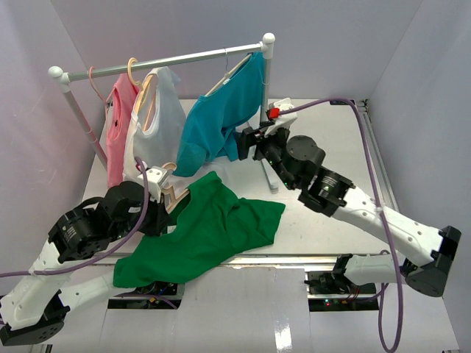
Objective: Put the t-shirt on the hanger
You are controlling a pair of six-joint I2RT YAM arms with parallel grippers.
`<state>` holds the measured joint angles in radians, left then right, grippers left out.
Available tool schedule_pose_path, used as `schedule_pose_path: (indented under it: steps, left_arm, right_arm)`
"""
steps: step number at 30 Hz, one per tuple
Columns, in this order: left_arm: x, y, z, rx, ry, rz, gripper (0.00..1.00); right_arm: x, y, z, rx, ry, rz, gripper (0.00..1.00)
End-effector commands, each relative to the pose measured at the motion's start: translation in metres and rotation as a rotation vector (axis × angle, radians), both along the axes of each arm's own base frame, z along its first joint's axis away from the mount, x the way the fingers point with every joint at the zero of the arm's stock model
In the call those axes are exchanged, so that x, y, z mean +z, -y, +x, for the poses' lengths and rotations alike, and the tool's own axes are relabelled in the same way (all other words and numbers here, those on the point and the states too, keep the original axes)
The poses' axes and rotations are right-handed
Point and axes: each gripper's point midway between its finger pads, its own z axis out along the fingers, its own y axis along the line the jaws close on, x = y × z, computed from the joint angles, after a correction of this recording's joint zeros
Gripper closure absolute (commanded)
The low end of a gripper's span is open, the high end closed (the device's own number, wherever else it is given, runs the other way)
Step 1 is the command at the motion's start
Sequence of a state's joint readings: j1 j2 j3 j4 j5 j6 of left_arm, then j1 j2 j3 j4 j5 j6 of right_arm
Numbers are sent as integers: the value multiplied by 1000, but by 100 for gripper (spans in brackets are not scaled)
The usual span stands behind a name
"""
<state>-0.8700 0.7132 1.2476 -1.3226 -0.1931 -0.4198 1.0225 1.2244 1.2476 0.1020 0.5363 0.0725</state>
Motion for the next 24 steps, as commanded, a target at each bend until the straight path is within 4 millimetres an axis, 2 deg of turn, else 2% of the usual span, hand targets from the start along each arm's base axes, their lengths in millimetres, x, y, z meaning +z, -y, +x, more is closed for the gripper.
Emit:
schedule_pose_path:
  steps: [1,6,12,15,19,24]
  left_arm:
    - [18,3,7,24,69,-73,100]
    - [18,0,3,22,82,-92,100]
    - [22,-7,-3,19,104,-125,100]
    - [23,-8,-6,11,109,-137,100]
    - [26,-9,-7,4,124,-151,100]
    - [25,-6,-7,-1,123,-154,100]
  right_arm:
    - [29,-43,7,69,67,248,16]
    - [22,-84,-1,154,105,287,16]
    - [21,-112,-18,187,187,325,14]
    - [13,-123,-11,141,156,297,14]
    - [-17,-134,19,-11,83,194,13]
    - [-48,-121,52,-245,60,99,13]
